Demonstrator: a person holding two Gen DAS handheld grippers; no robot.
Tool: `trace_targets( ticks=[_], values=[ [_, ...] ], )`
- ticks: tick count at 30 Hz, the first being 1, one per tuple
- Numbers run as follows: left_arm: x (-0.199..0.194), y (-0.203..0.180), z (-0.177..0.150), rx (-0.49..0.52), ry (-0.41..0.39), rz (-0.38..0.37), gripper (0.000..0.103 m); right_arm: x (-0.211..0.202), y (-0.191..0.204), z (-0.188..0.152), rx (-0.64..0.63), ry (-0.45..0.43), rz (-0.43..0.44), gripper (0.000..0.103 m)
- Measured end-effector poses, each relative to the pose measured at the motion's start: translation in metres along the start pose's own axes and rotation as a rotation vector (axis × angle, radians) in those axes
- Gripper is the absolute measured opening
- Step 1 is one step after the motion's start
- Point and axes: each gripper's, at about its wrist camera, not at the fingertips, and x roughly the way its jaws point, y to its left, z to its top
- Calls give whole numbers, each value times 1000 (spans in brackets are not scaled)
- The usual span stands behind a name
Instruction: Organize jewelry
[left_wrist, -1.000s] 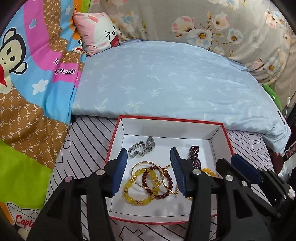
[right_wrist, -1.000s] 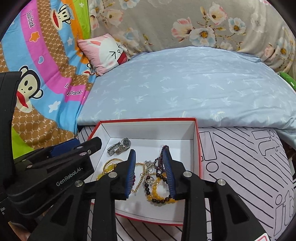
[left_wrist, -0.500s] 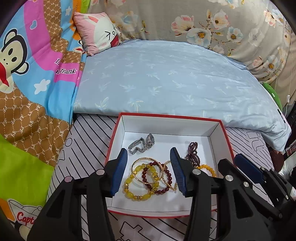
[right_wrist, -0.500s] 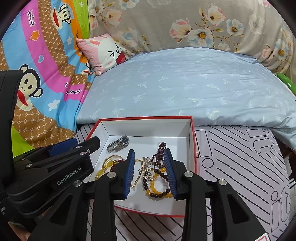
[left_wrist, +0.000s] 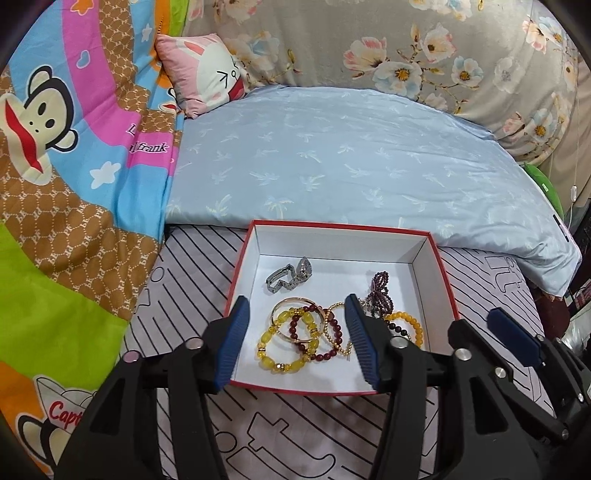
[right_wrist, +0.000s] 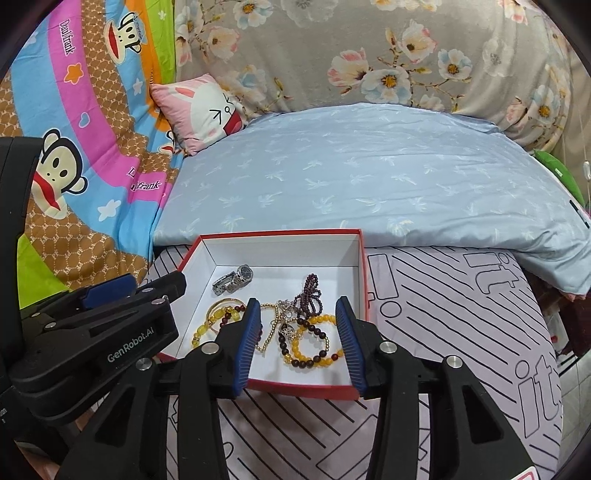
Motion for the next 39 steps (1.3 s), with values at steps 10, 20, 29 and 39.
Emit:
trace_targets(
  ticks=[10, 20, 29, 39],
  values=[
    [-14, 2, -21, -3, -9, 70, 83, -16, -8, -24, 23, 6, -54, 65],
    [-15, 8, -44, -39, 22, 101, 95, -21, -16, -50, 74, 10, -72, 80],
    [-17, 11, -60, -61, 40, 109, 95, -26, -13, -62, 55, 16, -83, 81],
    [-22, 11, -68, -66, 38, 111, 95, -32, -13, -68, 46, 15, -89, 80]
  ],
)
